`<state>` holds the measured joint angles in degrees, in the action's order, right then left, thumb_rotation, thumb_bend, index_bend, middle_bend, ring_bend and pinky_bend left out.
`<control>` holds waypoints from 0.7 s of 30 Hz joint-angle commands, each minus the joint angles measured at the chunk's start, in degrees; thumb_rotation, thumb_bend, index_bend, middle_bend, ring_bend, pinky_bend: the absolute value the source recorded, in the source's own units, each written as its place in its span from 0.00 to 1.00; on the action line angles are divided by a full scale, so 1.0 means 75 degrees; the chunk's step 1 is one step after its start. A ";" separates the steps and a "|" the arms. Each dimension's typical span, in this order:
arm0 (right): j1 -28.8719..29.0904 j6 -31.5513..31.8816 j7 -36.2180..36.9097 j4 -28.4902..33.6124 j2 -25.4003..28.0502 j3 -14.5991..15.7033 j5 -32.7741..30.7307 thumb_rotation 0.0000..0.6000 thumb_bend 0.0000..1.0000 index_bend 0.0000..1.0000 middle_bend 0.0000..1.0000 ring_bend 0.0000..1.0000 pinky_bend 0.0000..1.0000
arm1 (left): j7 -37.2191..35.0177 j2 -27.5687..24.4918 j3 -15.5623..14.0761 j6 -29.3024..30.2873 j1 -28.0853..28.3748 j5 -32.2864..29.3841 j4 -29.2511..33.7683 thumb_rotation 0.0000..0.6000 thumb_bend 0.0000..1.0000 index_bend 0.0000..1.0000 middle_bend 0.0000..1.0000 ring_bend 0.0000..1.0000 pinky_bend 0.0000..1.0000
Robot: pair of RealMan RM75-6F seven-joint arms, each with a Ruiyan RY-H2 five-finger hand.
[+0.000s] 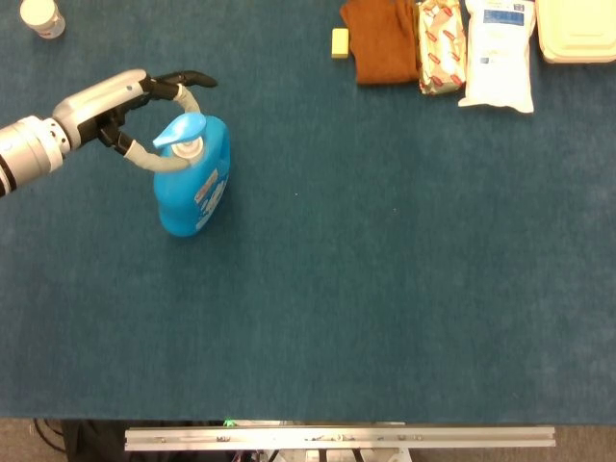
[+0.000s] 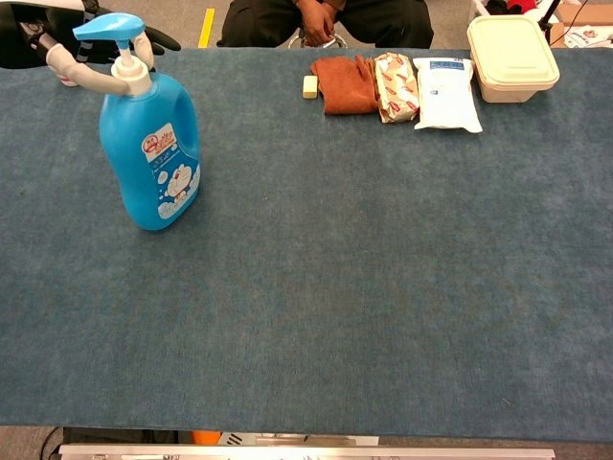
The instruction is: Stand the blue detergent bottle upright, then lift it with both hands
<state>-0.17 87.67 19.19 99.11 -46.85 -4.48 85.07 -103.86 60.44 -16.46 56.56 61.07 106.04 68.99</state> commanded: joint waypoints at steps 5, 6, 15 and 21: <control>-0.0007 0.0010 0.0007 -0.0007 -0.0006 -0.0006 -0.0013 1.00 0.18 0.25 0.28 0.11 0.16 | -0.0122 0.0010 -0.0080 0.0069 -0.0008 -0.0027 -0.0081 1.00 0.25 0.38 0.07 0.00 0.07; -0.0009 0.0008 0.0008 -0.0010 -0.0009 -0.0003 -0.0011 1.00 0.18 0.25 0.28 0.11 0.16 | -0.0140 0.0009 -0.0086 0.0087 -0.0011 -0.0039 -0.0102 1.00 0.25 0.38 0.07 0.00 0.06; -0.0015 0.0029 -0.0023 0.0018 0.0007 -0.0015 -0.0012 1.00 0.18 0.25 0.28 0.11 0.16 | -0.0287 -0.0048 -0.0195 0.0304 -0.0074 -0.0006 -0.0210 1.00 0.25 0.37 0.07 0.00 0.06; -0.0001 0.0013 -0.0053 0.0055 0.0010 -0.0015 0.0001 1.00 0.18 0.25 0.28 0.11 0.16 | -0.0325 -0.0094 -0.0304 0.0411 -0.0118 0.0058 -0.0245 1.00 0.25 0.37 0.06 0.00 0.06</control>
<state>-0.18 87.76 18.79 99.53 -46.77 -4.60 85.08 -106.26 59.79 -18.67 59.58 60.24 106.42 67.18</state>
